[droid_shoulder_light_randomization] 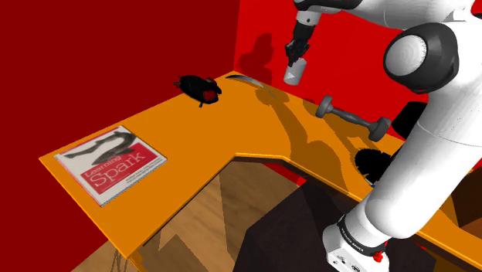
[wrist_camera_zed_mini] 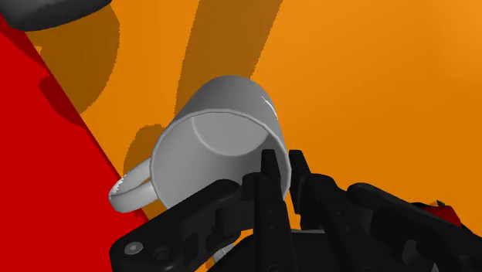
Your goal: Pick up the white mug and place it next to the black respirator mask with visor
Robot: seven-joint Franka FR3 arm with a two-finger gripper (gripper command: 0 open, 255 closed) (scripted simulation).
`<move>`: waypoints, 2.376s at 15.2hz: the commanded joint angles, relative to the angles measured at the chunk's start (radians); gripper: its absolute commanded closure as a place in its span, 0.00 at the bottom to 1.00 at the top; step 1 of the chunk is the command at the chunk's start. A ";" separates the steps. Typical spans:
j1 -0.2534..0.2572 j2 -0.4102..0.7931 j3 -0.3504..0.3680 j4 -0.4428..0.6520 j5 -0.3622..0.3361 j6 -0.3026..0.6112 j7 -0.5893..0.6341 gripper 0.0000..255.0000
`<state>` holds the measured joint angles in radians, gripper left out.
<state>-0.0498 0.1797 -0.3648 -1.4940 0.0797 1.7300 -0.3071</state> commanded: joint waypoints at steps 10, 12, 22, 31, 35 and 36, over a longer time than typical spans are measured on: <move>0.066 0.290 0.072 0.416 0.055 -0.129 0.177 1.00; 0.067 0.377 0.085 0.556 0.069 -0.181 0.209 1.00; 0.098 0.362 0.087 0.406 0.063 -0.048 0.221 1.00; 0.115 0.341 0.088 0.250 0.060 0.087 0.216 1.00; 0.119 0.341 0.089 0.196 0.061 0.140 0.214 1.00; 0.120 0.341 0.089 0.183 0.062 0.153 0.213 1.00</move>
<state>0.0681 0.5207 -0.2764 -1.2933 0.1409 1.8650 -0.0939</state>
